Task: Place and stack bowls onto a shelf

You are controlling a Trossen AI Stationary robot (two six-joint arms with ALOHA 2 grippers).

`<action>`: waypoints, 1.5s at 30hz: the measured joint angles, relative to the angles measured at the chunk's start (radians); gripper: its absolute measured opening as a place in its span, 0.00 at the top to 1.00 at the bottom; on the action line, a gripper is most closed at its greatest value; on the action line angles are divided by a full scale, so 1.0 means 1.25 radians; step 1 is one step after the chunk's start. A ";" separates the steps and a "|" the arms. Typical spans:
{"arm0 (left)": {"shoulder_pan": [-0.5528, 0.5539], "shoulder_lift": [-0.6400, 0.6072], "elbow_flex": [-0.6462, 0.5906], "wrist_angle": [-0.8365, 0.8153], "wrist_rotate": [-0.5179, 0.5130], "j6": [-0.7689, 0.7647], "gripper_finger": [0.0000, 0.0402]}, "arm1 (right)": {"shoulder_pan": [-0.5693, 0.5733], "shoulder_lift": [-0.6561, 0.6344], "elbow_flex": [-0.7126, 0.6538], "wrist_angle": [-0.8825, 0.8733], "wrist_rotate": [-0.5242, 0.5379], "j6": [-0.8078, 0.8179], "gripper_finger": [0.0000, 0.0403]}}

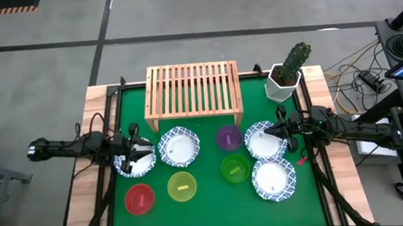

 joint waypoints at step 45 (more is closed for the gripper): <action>0.000 0.000 0.000 0.346 -0.022 -0.106 0.72 | -0.001 0.001 0.000 0.172 0.262 0.008 0.98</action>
